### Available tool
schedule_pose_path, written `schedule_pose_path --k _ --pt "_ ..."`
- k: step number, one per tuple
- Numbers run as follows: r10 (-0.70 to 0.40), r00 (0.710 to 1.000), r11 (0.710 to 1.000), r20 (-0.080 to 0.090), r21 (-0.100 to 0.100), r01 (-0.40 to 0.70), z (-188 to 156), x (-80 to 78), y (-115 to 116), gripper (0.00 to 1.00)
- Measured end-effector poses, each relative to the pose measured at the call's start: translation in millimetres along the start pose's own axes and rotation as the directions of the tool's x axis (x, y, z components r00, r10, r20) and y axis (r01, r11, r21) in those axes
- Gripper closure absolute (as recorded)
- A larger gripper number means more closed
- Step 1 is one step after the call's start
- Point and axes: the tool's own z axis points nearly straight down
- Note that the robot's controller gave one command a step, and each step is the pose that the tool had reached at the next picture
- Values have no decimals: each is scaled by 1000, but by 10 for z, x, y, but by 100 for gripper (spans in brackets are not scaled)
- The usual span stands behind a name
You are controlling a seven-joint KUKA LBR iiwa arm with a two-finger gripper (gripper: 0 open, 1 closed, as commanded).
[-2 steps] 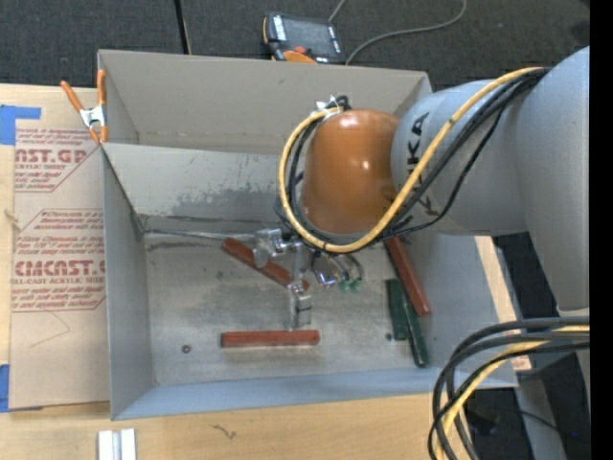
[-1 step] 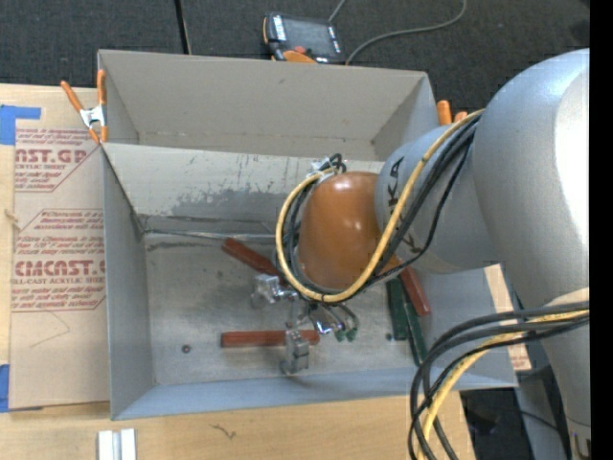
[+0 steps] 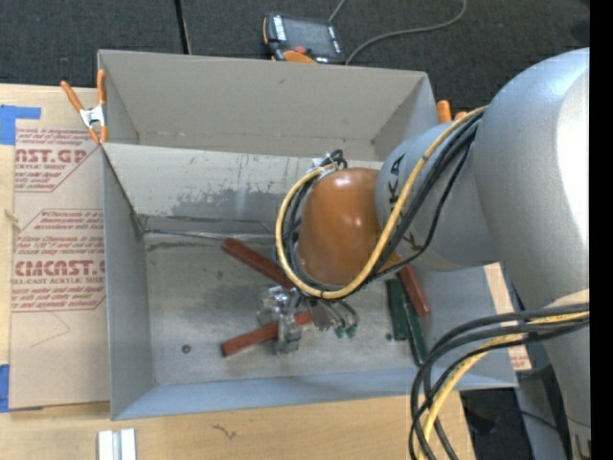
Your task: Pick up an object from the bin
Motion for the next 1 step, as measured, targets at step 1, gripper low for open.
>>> schedule_pose_path --k 1 --pt "-15 1000 1000 10 2 15 -1349 -84 140 100"
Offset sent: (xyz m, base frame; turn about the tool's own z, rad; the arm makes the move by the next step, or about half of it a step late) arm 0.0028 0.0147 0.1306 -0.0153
